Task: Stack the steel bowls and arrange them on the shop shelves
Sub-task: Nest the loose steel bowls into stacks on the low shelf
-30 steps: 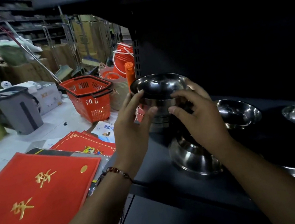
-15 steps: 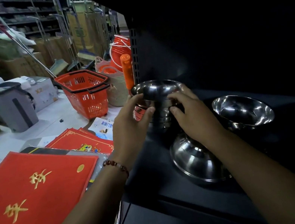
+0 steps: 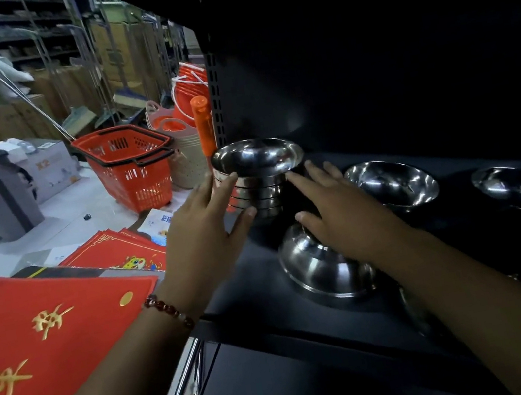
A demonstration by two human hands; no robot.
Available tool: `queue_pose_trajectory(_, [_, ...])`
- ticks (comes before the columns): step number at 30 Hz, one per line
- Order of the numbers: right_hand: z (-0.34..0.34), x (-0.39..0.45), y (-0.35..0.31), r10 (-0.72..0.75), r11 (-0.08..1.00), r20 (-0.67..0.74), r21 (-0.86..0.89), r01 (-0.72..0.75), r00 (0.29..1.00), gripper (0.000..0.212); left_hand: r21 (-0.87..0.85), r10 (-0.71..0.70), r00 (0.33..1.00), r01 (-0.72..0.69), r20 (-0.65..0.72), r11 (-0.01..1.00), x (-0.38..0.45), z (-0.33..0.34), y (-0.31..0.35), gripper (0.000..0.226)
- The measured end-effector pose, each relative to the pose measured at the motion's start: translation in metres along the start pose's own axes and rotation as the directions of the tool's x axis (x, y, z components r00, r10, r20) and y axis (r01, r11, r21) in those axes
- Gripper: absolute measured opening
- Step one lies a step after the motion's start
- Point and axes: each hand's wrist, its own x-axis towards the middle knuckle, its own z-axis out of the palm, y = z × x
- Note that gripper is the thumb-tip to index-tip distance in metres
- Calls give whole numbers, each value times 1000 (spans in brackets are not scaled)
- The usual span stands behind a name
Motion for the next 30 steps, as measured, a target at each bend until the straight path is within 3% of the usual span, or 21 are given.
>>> queue_pose_trajectory(4, [-6,-36,5,10,994,71,-107,-3,997,66,100,94,985,-109,146,989,-22,-2,20,69])
queue_pose_trajectory(8, [-6,-65,11,72,993,133,-102,-58,988,67,139,145,942,-194,303,971,-45,6,41,77])
queue_pose_trajectory(13, [-1,-82,15,96,992,180,-95,-80,979,72,86,178,887,-236,426,968,-56,13,58,93])
queue_pose_trajectory(16, [1,-86,12,104,990,174,-107,-86,979,78,38,142,855,-185,499,982,-59,19,70,106])
queue_pose_trajectory(22, [0,-90,8,106,990,177,-115,-86,978,81,-200,74,856,34,512,979,-50,37,77,121])
queue_pose_trajectory(30, [-5,-96,14,36,999,183,-44,-28,983,80,-362,93,907,68,412,930,-51,30,78,104])
